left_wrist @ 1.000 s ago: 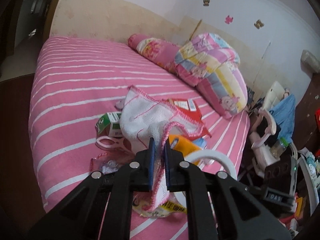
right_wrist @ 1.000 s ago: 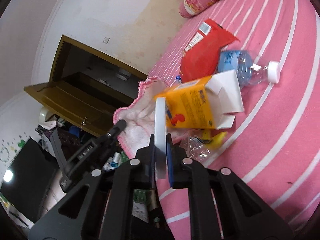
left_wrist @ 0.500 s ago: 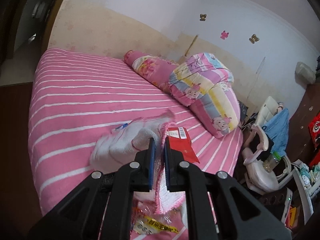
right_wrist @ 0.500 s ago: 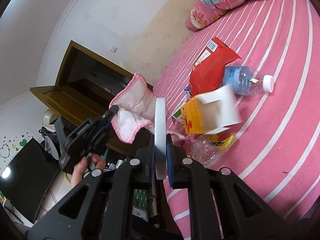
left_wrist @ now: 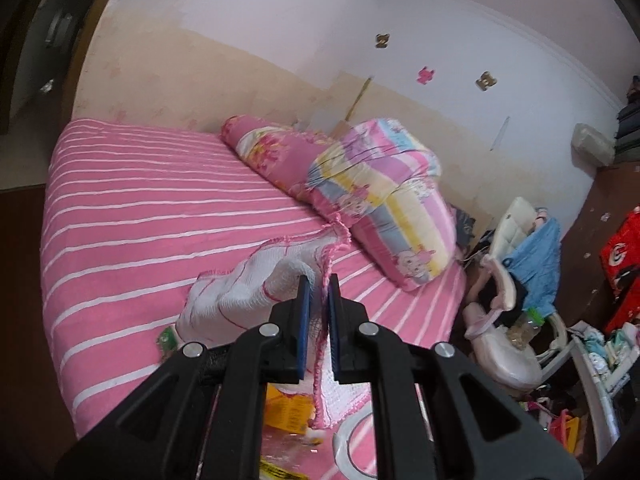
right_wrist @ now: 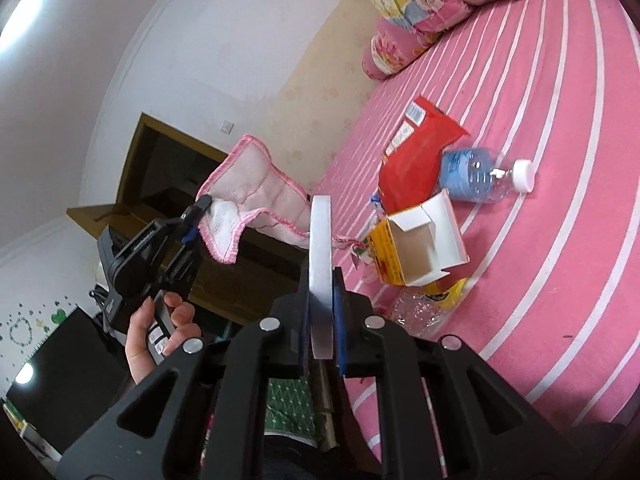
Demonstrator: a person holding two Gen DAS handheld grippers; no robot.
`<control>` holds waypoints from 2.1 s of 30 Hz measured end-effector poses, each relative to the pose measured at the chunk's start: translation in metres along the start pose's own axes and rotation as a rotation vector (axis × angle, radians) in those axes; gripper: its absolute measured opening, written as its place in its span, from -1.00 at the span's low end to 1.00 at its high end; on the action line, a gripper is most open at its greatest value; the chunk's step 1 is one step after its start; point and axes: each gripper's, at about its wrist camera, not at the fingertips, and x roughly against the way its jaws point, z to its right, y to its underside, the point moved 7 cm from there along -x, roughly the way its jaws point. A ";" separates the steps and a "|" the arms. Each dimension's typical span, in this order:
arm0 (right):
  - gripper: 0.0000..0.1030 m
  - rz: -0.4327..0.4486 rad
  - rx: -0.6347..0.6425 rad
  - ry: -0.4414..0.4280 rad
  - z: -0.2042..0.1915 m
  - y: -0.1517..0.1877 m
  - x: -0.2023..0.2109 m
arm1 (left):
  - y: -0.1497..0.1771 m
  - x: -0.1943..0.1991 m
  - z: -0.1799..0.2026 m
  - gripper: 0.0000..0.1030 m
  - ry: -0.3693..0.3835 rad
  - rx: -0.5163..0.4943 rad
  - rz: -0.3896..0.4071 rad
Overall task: Collect trash
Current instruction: 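Lift the cloth with the right gripper and carry it to the blue bin, then open the right gripper to drop the cloth into the bin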
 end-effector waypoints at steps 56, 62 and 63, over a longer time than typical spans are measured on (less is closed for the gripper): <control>-0.79 0.186 -0.102 0.766 0.247 0.036 0.343 | 0.421 -0.176 0.325 -0.84 0.384 -0.125 -0.816; -0.78 0.125 -0.095 0.860 0.276 0.043 0.334 | 0.465 -0.202 0.320 -0.84 0.389 -0.179 -0.922; -0.77 0.118 -0.092 0.872 0.278 0.045 0.334 | 0.469 -0.205 0.319 -0.84 0.391 -0.185 -0.932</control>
